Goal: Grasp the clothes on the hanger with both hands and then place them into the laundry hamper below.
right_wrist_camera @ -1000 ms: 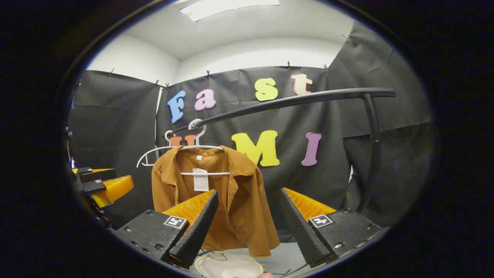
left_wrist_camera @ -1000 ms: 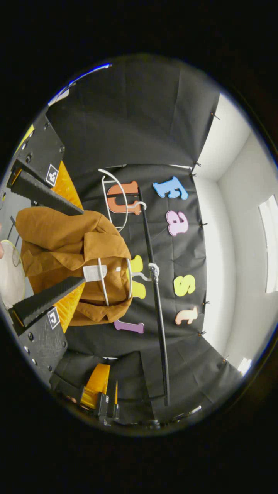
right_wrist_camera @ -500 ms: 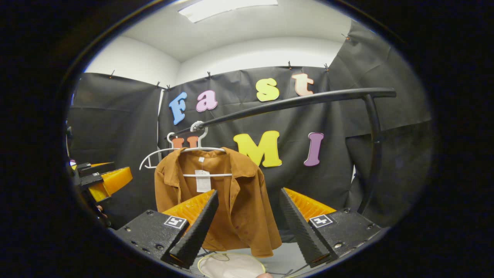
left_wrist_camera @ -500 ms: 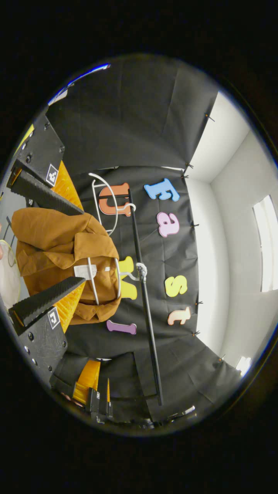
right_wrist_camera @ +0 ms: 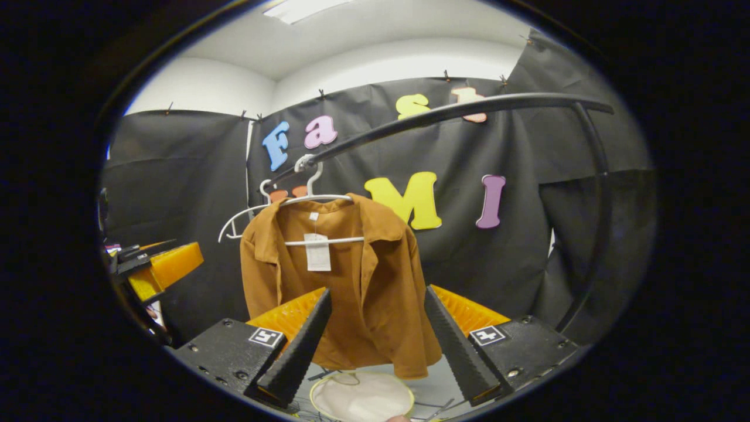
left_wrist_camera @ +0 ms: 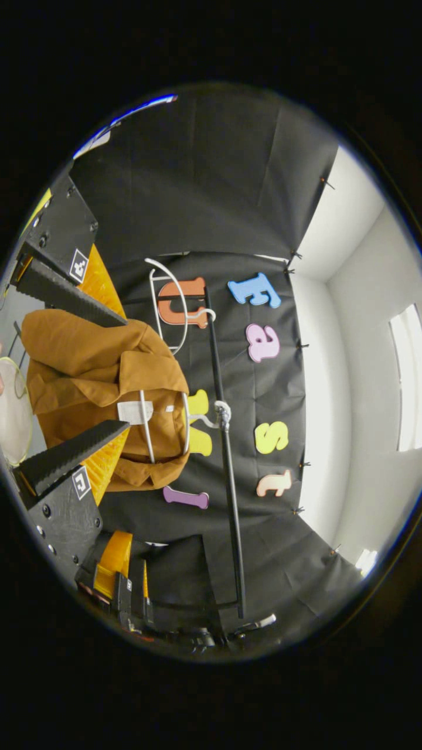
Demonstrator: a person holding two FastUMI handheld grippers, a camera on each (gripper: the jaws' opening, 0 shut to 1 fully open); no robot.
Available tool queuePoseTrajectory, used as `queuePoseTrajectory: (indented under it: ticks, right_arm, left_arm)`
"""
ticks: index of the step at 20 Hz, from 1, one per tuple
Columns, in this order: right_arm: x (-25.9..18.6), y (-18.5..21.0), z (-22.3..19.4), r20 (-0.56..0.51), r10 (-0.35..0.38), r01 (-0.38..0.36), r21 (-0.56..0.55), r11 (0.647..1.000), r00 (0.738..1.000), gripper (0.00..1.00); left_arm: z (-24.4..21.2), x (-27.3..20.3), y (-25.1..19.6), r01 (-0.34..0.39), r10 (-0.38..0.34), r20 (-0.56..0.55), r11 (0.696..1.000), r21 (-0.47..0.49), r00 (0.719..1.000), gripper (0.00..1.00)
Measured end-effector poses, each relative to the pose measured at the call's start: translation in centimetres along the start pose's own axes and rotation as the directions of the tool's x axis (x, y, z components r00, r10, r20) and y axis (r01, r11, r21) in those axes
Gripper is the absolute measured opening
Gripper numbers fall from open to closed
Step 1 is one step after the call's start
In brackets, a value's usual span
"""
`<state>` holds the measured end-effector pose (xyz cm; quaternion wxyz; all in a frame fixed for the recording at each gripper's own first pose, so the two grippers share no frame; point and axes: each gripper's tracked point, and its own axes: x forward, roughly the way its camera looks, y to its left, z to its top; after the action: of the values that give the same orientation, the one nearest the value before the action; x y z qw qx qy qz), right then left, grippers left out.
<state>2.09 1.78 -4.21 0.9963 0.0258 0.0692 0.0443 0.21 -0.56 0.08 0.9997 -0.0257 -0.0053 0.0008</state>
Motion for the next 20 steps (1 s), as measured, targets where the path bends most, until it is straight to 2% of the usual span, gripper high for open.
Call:
queuePoseTrajectory:
  ticks: [3, 7, 12, 14, 15, 16, 18, 20]
  right_arm:
    - [1.8, 1.0, -1.8, -0.048, 0.037, -0.036, 0.026, 0.999, 0.998, 0.99]
    - [3.9, 1.6, -4.4, -0.126, 0.047, -0.039, 0.069, 0.997, 0.991, 1.0]
    - [8.0, 1.5, -4.9, -0.152, 0.031, -0.008, 0.154, 0.988, 0.988, 1.0]
    - [9.8, 1.3, -5.2, -0.168, 0.014, 0.015, 0.174, 0.985, 0.986, 0.98]
    - [10.7, 1.4, -5.3, -0.169, 0.012, 0.021, 0.191, 0.981, 0.986, 0.97]
    - [11.6, 1.5, -5.4, -0.175, 0.009, 0.028, 0.209, 0.977, 0.984, 0.95]
    - [13.4, 1.8, -5.5, -0.178, 0.021, 0.027, 0.259, 0.966, 0.984, 0.92]
    - [14.9, 1.5, -5.8, -0.199, 0.026, 0.041, 0.324, 0.945, 0.98, 0.89]
  left_arm:
    - [-1.6, 0.5, -0.4, 0.018, -0.019, -0.054, 0.999, -0.027, 0.998, 0.96]
    - [-3.1, 1.2, -1.0, 0.045, -0.05, -0.093, 0.998, -0.049, 0.994, 0.99]
    - [-4.9, 4.3, -0.8, 0.071, -0.088, -0.149, 0.991, -0.114, 0.985, 0.98]
    - [-6.1, 5.7, -1.1, 0.095, -0.118, -0.173, 0.987, -0.132, 0.978, 1.0]
    - [-6.7, 6.4, -1.0, 0.101, -0.124, -0.183, 0.986, -0.13, 0.975, 0.95]
    - [-7.1, 7.3, -1.0, 0.11, -0.134, -0.191, 0.985, -0.13, 0.972, 0.97]
    - [-8.4, 8.7, -1.6, 0.146, -0.181, -0.221, 0.975, -0.166, 0.958, 1.0]
    - [-9.6, 10.1, -2.1, 0.163, -0.216, -0.255, 0.963, -0.215, 0.942, 0.96]
